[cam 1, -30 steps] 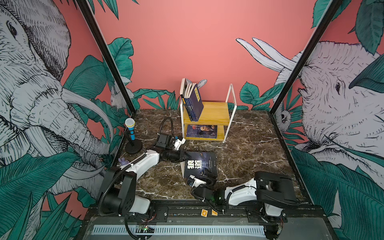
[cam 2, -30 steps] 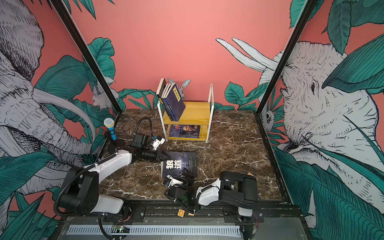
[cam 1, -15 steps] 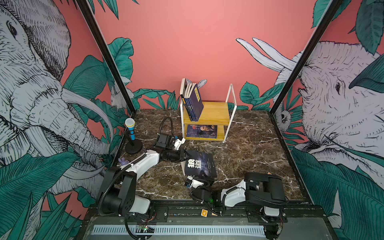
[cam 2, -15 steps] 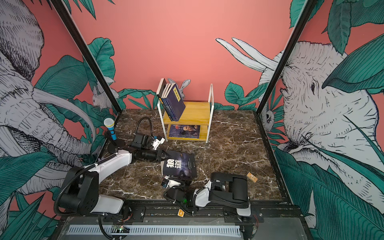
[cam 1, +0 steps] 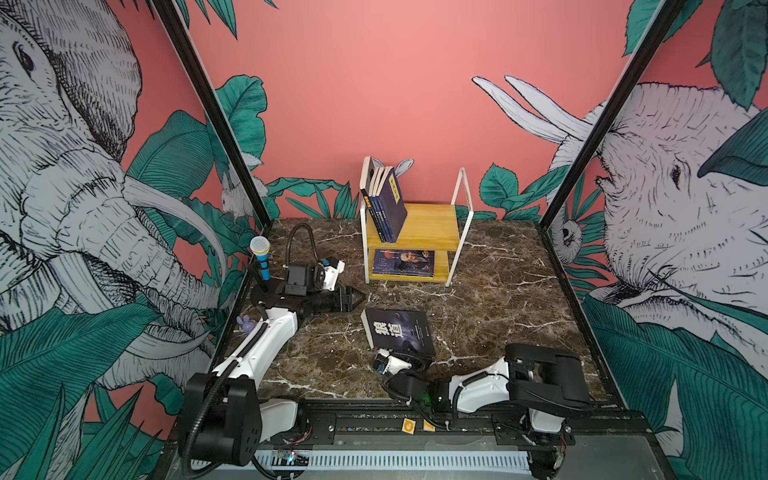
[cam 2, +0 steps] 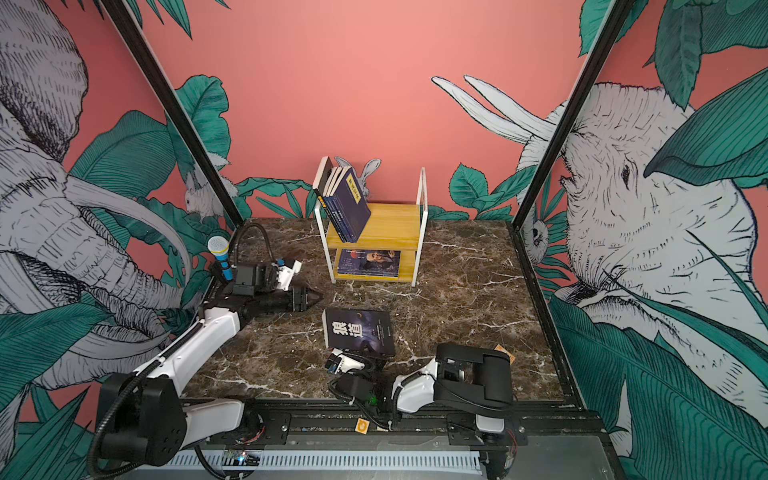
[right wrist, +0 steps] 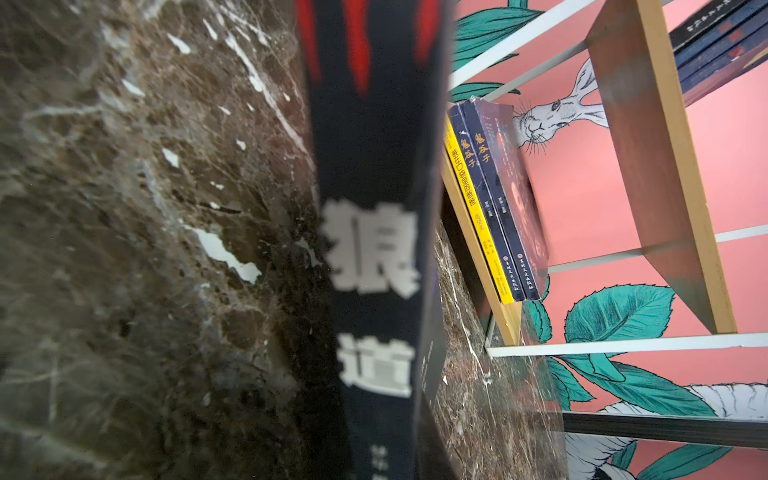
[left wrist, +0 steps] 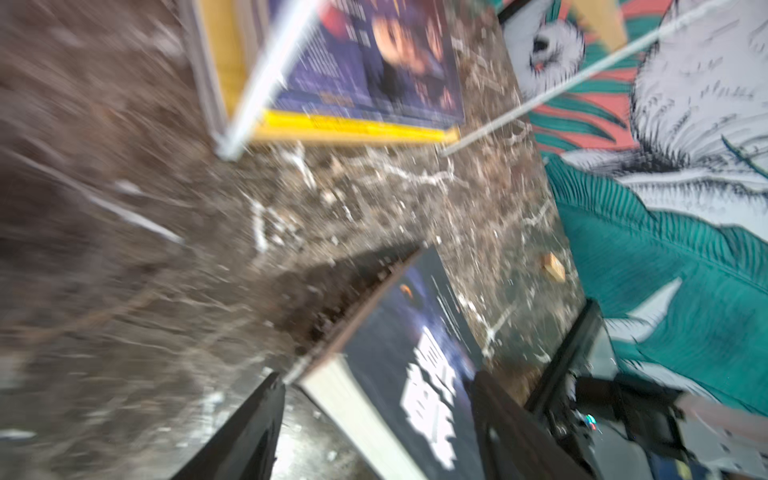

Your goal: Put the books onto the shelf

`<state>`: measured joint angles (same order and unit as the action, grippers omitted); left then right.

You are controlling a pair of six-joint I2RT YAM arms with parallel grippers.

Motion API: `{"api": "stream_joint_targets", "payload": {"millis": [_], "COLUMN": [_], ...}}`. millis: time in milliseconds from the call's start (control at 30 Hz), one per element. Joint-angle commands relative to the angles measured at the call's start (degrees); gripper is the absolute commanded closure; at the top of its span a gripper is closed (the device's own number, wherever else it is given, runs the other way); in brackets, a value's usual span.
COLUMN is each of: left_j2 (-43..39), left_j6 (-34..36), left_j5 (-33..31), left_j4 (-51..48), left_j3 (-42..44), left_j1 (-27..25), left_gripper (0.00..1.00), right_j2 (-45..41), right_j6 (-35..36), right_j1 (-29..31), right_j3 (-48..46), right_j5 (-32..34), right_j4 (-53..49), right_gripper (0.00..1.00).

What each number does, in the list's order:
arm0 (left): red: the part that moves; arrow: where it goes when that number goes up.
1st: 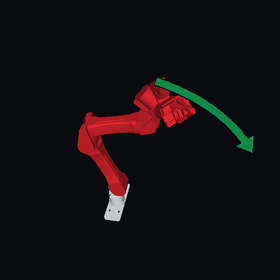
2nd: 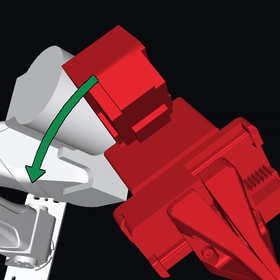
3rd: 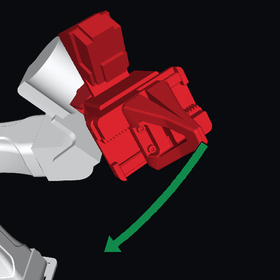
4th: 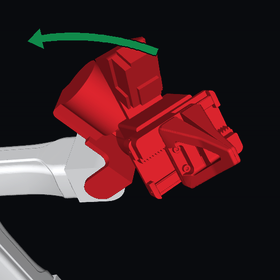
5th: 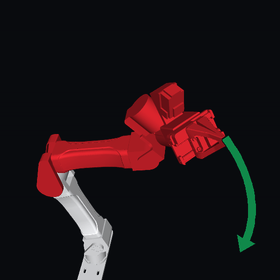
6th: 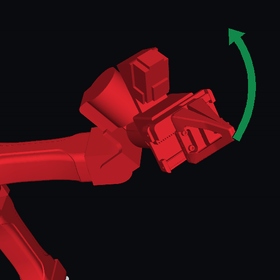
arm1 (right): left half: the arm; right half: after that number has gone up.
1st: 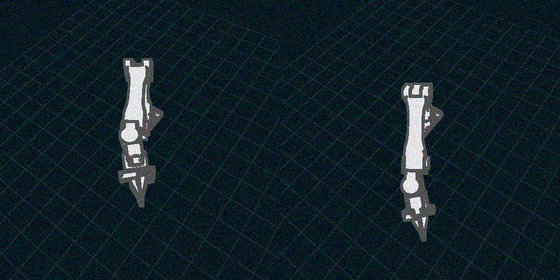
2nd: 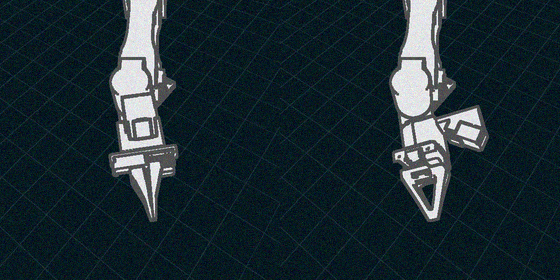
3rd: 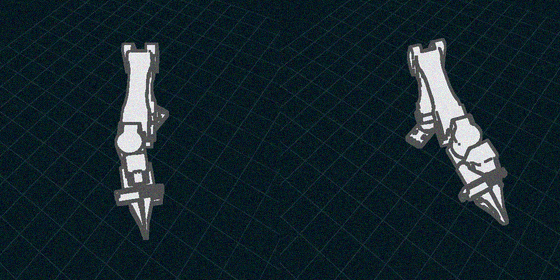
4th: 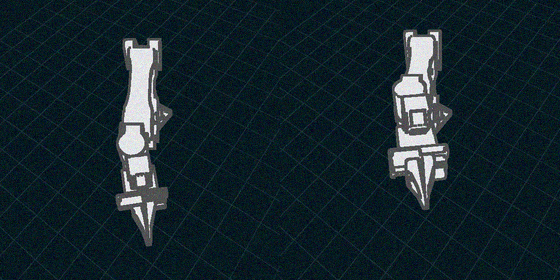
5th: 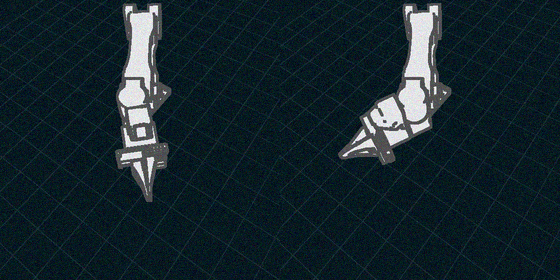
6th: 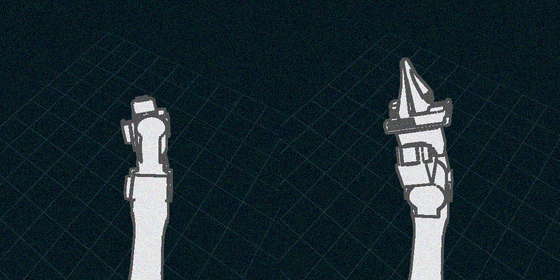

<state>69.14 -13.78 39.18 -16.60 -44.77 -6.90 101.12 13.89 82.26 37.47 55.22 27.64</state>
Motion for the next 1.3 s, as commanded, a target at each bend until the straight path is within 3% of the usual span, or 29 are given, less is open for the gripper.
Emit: {"api": "stream_joint_targets", "payload": {"millis": [0, 167, 667, 900, 1100, 1267], "left_j2": [-4.00, -8.01, -12.26, -15.68, -21.83, -26.58], "left_j6": [3.76, 6.10, 11.03, 11.23, 15.88, 16.64], "left_j5": [-1.59, -4.21, -6.52, -6.57, -6.04, -7.65], "left_j4": [1.62, 1.47, 3.13, 4.56, 6.18, 7.40], "left_j3": [1.36, 2.87, 5.98, 8.07, 10.99, 12.75], "left_j1": [4.41, 9.37, 10.68, 13.74, 14.06, 13.95], "left_gripper": [0.27, 0.20, 0.08, 0.06, 0.01, 0.00], "right_j2": [-4.72, -13.00, -31.87, -36.78, -37.33, -36.45], "right_j6": [-3.67, -6.34, -18.82, -20.19, -28.14, -24.75], "right_j1": [0.27, -0.03, -5.85, -12.38, -18.64, -19.27], "right_j3": [0.15, 0.48, 1.54, 5.75, 11.46, 15.02], "right_j5": [0.57, -4.49, -12.52, -18.94, -24.35, -26.29], "right_j4": [-0.82, -5.10, -8.68, -13.47, -17.46, -14.90], "right_gripper": [1.00, 1.00, 1.00, 1.00, 1.00, 1.00]}}
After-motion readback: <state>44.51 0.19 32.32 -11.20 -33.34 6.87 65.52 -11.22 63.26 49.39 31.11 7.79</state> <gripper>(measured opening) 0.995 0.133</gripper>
